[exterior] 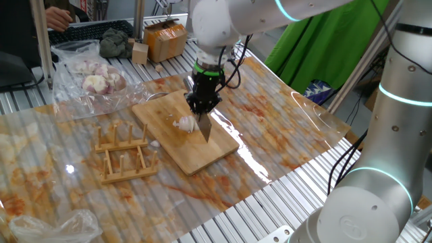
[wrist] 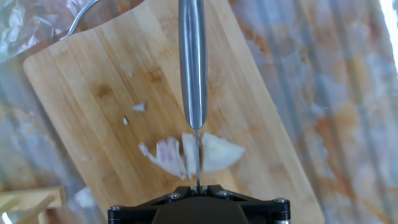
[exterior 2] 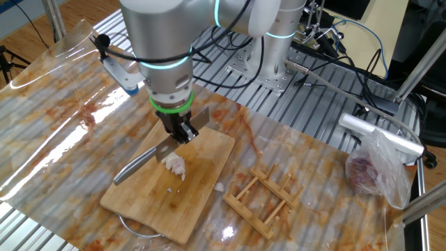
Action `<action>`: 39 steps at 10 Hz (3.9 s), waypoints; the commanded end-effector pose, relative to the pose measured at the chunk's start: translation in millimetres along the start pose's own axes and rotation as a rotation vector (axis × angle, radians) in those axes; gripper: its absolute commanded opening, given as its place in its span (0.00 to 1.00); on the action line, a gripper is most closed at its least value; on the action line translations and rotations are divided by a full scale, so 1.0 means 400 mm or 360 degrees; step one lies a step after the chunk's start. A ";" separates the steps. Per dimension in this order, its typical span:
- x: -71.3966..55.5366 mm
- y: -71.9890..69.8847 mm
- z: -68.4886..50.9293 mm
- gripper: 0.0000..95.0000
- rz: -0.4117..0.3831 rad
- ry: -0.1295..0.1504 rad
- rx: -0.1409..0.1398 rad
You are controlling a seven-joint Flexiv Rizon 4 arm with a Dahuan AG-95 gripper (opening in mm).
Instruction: Chop the onions
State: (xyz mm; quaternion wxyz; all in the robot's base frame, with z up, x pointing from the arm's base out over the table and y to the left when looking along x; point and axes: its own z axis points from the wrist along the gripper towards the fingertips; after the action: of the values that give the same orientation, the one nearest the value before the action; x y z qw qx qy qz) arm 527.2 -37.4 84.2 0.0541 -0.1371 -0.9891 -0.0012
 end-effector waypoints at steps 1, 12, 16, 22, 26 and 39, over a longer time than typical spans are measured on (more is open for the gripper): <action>0.001 -0.007 -0.010 0.00 -0.0021 -0.0014 0.0030; -0.011 -0.032 0.004 0.00 0.0014 -0.0017 0.0015; -0.008 -0.028 0.066 0.00 0.0029 -0.0028 0.0007; 0.000 -0.032 0.056 0.00 0.0044 -0.0018 0.0008; -0.009 -0.023 0.117 0.00 0.0052 -0.0039 -0.0029; 0.005 -0.015 0.067 0.00 0.0077 -0.0019 -0.0047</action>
State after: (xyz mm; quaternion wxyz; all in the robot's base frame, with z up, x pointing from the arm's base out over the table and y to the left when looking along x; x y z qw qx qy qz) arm 521.8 -42.2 60.5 0.0468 -0.1628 -0.9855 -0.0139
